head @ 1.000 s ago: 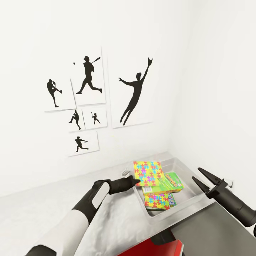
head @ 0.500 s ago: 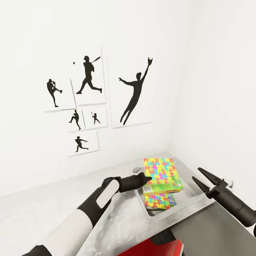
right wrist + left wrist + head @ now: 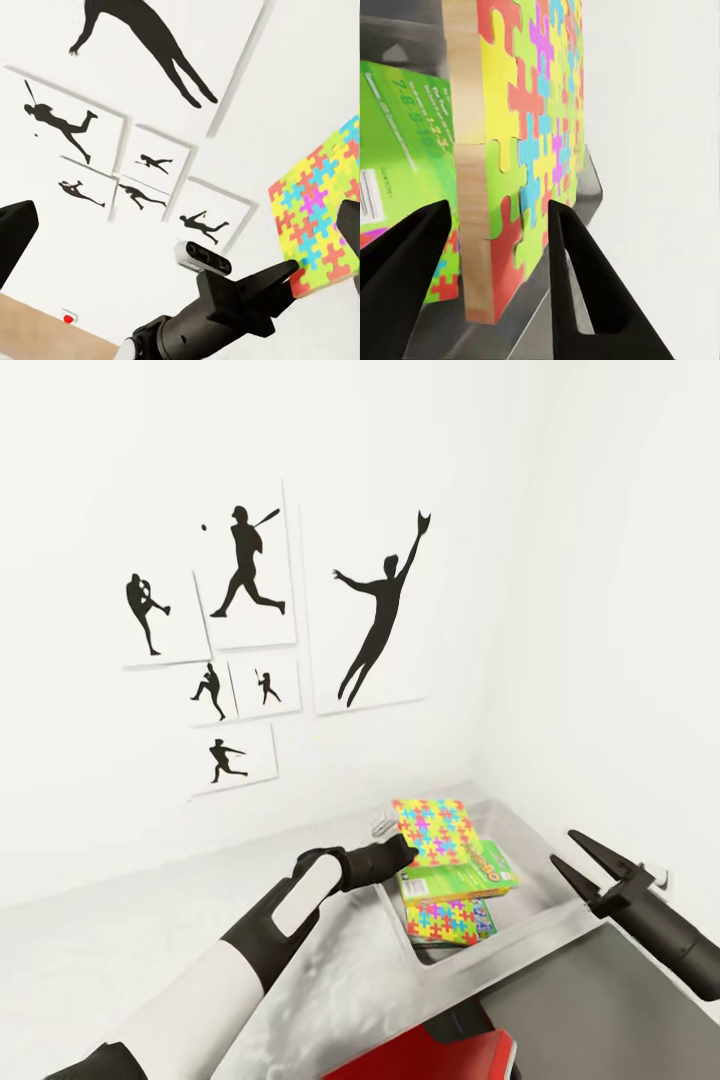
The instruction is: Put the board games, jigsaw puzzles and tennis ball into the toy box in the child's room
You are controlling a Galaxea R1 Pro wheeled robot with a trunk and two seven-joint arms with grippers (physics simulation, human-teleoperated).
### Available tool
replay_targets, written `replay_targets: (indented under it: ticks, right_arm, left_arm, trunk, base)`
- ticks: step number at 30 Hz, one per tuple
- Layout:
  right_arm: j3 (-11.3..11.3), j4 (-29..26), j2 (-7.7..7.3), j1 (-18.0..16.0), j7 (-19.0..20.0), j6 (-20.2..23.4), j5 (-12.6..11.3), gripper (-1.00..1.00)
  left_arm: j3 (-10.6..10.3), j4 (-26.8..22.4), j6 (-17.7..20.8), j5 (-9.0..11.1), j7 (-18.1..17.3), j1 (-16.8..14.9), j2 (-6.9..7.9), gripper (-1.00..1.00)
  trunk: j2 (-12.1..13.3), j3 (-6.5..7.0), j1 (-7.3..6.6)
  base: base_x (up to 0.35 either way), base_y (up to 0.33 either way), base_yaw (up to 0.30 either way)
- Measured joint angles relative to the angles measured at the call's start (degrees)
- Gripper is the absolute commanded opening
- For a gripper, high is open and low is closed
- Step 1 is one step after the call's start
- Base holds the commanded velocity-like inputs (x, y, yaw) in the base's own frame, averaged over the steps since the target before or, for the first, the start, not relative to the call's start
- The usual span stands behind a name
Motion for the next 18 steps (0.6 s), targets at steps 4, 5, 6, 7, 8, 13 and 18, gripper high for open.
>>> replay_targets:
  ticks: [4, 5, 6, 7, 8, 13, 18]
  right_arm:
    - [-0.70, -0.07, -0.04, 0.00, 5.24, -0.03, -0.07, 1.00]
    - [-0.81, -0.08, -0.04, 0.00, 7.59, -0.01, -0.02, 1.00]
    - [-0.89, -0.08, -0.08, 0.03, 9.81, 0.00, 0.07, 1.00]
    - [-0.99, -0.08, -0.10, 0.05, 11.56, 0.02, 0.19, 1.00]
    - [-1.08, -0.08, -0.11, 0.05, 12.23, 0.02, 0.26, 1.00]
    - [-1.88, -0.08, -0.12, 0.08, 14.46, 0.03, 0.54, 1.00]
    - [-2.05, -0.09, -0.13, 0.08, 14.79, 0.03, 0.60, 1.00]
  left_arm:
    - [-0.96, -0.04, -0.54, -0.04, 0.97, -0.02, 0.00, -1.00]
    - [-1.04, -0.03, -0.66, -0.05, 1.07, -0.03, 0.00, -1.00]
    - [-1.11, -0.02, -0.78, -0.03, 1.14, -0.03, 0.00, -1.00]
    - [-1.17, 0.00, -0.85, 0.00, 1.20, -0.03, 0.00, -1.00]
    - [-1.19, 0.01, -0.90, 0.01, 1.23, -0.03, 0.00, -1.00]
    - [-2.25, 0.03, -1.57, 0.05, 1.33, -0.03, 0.00, -1.00]
    - [-4.13, 0.04, -2.74, 0.07, 1.38, -0.03, 0.00, -1.00]
  trunk:
    - [0.00, -0.37, 0.00]
    - [0.00, -0.46, 0.00]
    - [0.00, -0.55, 0.00]
    - [0.00, -0.65, 0.00]
    - [0.00, -0.74, 0.00]
    - [0.00, -1.21, 0.00]
    - [0.00, -1.68, 0.00]
  base:
    - [0.000, 0.000, 0.000]
    - [0.000, 0.000, 0.000]
    - [0.000, 0.000, 0.000]
    - [0.000, 0.000, 0.000]
    - [0.000, 0.000, 0.000]
    - [0.000, 0.000, 0.000]
    - [0.000, 0.000, 0.000]
